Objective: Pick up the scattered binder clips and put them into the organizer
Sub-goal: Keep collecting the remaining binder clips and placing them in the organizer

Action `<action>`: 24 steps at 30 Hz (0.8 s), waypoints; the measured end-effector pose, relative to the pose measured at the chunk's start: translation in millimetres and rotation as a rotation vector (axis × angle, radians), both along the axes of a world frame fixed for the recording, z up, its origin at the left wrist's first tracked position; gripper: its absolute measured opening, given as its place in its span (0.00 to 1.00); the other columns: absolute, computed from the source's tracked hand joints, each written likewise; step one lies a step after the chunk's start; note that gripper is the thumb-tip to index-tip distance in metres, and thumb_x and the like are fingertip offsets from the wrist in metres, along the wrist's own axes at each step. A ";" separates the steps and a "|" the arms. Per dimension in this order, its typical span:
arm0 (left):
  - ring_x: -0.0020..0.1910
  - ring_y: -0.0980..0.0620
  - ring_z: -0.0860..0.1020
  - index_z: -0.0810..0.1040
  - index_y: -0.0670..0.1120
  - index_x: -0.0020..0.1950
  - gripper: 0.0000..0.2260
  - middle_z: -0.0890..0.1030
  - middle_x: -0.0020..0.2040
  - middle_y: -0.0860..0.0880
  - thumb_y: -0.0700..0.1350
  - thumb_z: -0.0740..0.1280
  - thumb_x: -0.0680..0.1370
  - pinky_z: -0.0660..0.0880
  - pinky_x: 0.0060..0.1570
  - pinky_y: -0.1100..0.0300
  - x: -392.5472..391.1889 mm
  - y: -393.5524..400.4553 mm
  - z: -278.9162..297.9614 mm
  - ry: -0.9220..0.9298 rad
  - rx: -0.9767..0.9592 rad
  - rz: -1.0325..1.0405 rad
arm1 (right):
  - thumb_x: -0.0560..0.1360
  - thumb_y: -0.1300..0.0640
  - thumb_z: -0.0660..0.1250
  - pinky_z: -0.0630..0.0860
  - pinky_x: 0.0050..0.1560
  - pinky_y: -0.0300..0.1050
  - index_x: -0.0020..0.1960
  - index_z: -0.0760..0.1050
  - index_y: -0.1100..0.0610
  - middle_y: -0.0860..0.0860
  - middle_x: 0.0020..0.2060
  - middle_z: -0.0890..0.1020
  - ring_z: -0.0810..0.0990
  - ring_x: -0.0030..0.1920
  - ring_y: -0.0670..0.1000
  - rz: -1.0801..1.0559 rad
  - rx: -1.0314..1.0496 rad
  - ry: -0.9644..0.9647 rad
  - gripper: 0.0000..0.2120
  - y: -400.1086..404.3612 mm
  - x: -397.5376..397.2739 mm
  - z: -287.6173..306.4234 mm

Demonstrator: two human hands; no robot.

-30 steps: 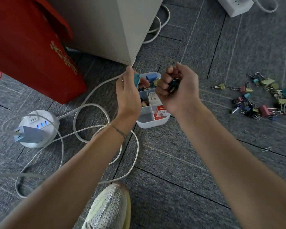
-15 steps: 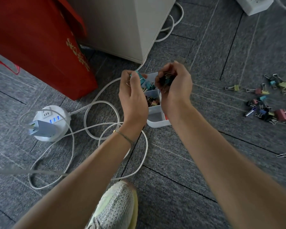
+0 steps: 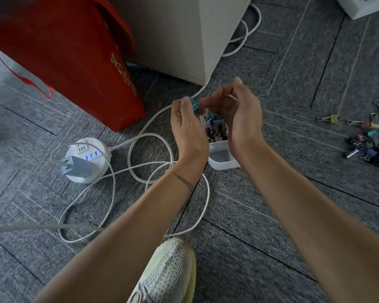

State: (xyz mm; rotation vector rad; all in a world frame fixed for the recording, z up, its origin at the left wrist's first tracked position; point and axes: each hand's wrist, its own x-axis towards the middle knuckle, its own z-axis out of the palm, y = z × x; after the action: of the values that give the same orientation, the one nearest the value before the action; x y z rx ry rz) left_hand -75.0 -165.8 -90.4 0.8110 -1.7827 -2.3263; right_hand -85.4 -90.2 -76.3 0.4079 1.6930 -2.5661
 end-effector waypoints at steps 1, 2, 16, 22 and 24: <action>0.34 0.66 0.73 0.66 0.59 0.40 0.16 0.70 0.39 0.60 0.47 0.57 0.87 0.71 0.41 0.70 0.4 -0.5 0.0 0.001 -0.005 0.007 | 0.86 0.52 0.51 0.80 0.49 0.53 0.43 0.77 0.62 0.67 0.45 0.85 0.85 0.43 0.61 0.009 -0.016 -0.011 0.23 1.0 -0.1 -1.6; 0.34 0.68 0.73 0.67 0.59 0.41 0.15 0.71 0.39 0.60 0.47 0.57 0.87 0.72 0.41 0.72 0.5 -1.2 -1.2 0.004 -0.008 0.011 | 0.86 0.52 0.51 0.80 0.51 0.53 0.48 0.77 0.63 0.66 0.48 0.85 0.85 0.47 0.61 0.022 -0.032 -0.026 0.21 1.7 -0.2 -4.2; 0.43 0.55 0.80 0.81 0.51 0.56 0.10 0.82 0.44 0.54 0.48 0.74 0.76 0.78 0.44 0.57 -28.9 -28.8 -7.6 0.157 -0.907 -0.424 | 0.84 0.50 0.53 0.77 0.65 0.58 0.70 0.73 0.53 0.55 0.58 0.85 0.83 0.60 0.55 0.021 0.043 0.021 0.18 44.3 5.8 5.9; 0.52 0.51 0.78 0.85 0.50 0.51 0.08 0.81 0.51 0.52 0.51 0.73 0.76 0.78 0.52 0.50 -34.7 -27.5 -15.4 0.205 -1.112 -0.550 | 0.84 0.52 0.54 0.79 0.62 0.59 0.68 0.75 0.53 0.57 0.58 0.84 0.83 0.58 0.58 0.013 0.027 0.040 0.17 49.1 9.7 2.1; 0.54 0.51 0.78 0.85 0.50 0.52 0.09 0.79 0.54 0.51 0.53 0.69 0.79 0.78 0.53 0.50 -34.1 -28.0 -16.0 0.219 -1.093 -0.540 | 0.84 0.52 0.54 0.80 0.61 0.58 0.67 0.75 0.53 0.58 0.57 0.85 0.83 0.58 0.60 0.017 0.026 0.047 0.17 51.6 10.6 0.6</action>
State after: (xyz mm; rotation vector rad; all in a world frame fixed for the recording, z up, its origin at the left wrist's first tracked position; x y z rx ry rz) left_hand -109.1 -193.7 -106.4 -0.1085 -2.8428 -1.1080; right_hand -74.8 -38.5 -75.8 0.3357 1.7386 -2.5646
